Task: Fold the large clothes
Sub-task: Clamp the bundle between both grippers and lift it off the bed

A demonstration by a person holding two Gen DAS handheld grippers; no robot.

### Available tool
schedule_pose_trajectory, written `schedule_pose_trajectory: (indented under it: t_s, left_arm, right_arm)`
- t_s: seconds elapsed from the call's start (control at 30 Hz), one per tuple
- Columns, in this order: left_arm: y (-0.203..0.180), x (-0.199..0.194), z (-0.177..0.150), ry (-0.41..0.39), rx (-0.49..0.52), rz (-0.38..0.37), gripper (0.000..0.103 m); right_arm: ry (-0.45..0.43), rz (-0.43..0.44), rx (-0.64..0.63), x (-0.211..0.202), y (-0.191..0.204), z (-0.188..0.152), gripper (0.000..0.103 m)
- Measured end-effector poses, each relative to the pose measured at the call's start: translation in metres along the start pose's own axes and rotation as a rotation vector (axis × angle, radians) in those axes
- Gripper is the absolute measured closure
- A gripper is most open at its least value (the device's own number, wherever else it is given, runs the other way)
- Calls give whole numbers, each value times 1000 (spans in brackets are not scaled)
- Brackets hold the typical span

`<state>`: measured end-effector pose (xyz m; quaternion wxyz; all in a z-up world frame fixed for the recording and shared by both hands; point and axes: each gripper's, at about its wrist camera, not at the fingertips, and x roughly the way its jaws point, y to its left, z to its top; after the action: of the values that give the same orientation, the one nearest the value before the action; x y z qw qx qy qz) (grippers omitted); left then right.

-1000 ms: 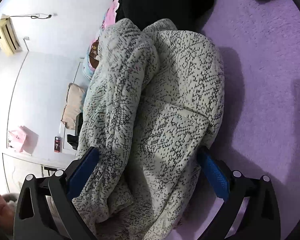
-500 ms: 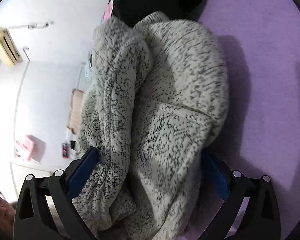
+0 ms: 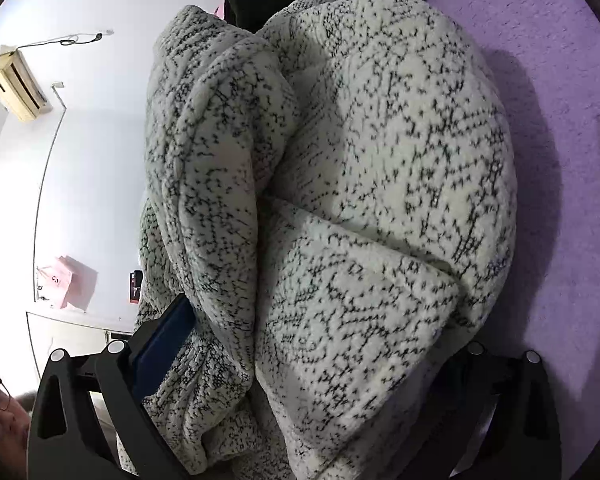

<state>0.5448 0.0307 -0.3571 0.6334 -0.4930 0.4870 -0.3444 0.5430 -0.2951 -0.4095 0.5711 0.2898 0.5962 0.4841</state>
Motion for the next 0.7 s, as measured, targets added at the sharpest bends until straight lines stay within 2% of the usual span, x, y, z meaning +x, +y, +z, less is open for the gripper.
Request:
schedule_pose_trajectory:
  t_s: [0.07,0.2,0.3,0.43,0.53,0.7]
  left_arm:
    - [2,0,0,5,0,-8,5]
    - [3,1,0,12,3,0,6]
    - [-3,0,0,14,18,21,9]
    - [-10,0,-2,16,35,32,17]
    - [-15,0,-4,10,44,22,19]
    - [-24,-7,-12,-9,83,17,20]
  right_arm:
    - [18,11,0,-8,-7,-14,5]
    - [57,25,-2,-7,-6,-12,7]
    - [49,36,-4,-5,-2,-13,16]
    - [29,71,5,-12,-1,-17,42]
    - [7,80,-3,-17,2,-21,46]
    - [-48,141,-3,-25,5,-31,48]
